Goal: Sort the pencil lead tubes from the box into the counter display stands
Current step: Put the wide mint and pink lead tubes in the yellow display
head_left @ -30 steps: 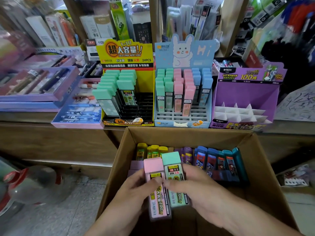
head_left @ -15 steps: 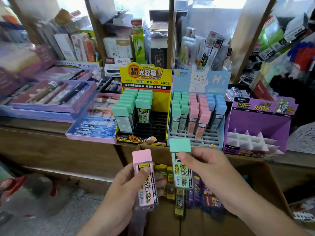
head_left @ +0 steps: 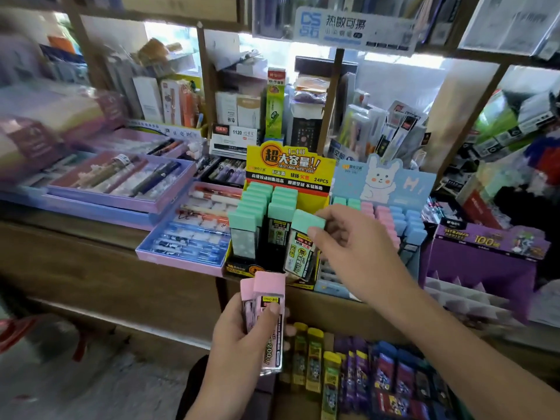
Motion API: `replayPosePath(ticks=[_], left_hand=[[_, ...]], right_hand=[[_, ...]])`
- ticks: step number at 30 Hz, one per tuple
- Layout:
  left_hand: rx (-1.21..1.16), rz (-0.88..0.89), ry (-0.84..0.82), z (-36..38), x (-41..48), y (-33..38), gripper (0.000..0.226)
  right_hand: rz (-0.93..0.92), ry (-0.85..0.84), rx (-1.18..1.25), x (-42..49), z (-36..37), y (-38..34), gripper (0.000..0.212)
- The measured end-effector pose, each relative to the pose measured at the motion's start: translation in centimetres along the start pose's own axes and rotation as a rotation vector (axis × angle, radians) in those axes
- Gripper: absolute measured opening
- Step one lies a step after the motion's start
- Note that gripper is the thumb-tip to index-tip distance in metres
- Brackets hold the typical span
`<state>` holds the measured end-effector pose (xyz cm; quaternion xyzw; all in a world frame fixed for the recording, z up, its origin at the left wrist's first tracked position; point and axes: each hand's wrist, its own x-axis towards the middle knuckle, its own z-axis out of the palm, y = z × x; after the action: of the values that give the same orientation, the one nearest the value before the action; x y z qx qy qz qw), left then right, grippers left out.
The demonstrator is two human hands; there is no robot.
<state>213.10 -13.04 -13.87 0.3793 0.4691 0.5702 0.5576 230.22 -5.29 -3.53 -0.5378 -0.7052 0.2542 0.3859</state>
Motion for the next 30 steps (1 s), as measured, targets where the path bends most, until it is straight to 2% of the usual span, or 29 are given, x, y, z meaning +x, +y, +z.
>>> replayPosePath(ticks=[8, 17, 24, 30], left_hand=[[-0.036, -0.035, -0.004, -0.3, 0.2, -0.5, 0.017], [-0.067, -0.044, -0.001, -0.1, 0.1, -0.3, 0.020], [-0.086, -0.051, 0.022, -0.2, 0.2, -0.2, 0.017], [-0.074, -0.049, 0.023, -0.2, 0.1, 0.0, 0.019]], right_hand=[[-0.065, 0.017, -0.185, 4.5, 1.6, -0.5, 0.026], [-0.057, 0.001, -0.191, 6.5, 3.1, -0.2, 0.019], [-0.085, -0.031, -0.235, 6.6, 3.3, -0.3, 0.021], [-0.086, -0.106, -0.248, 6.6, 3.0, 0.0, 0.021]])
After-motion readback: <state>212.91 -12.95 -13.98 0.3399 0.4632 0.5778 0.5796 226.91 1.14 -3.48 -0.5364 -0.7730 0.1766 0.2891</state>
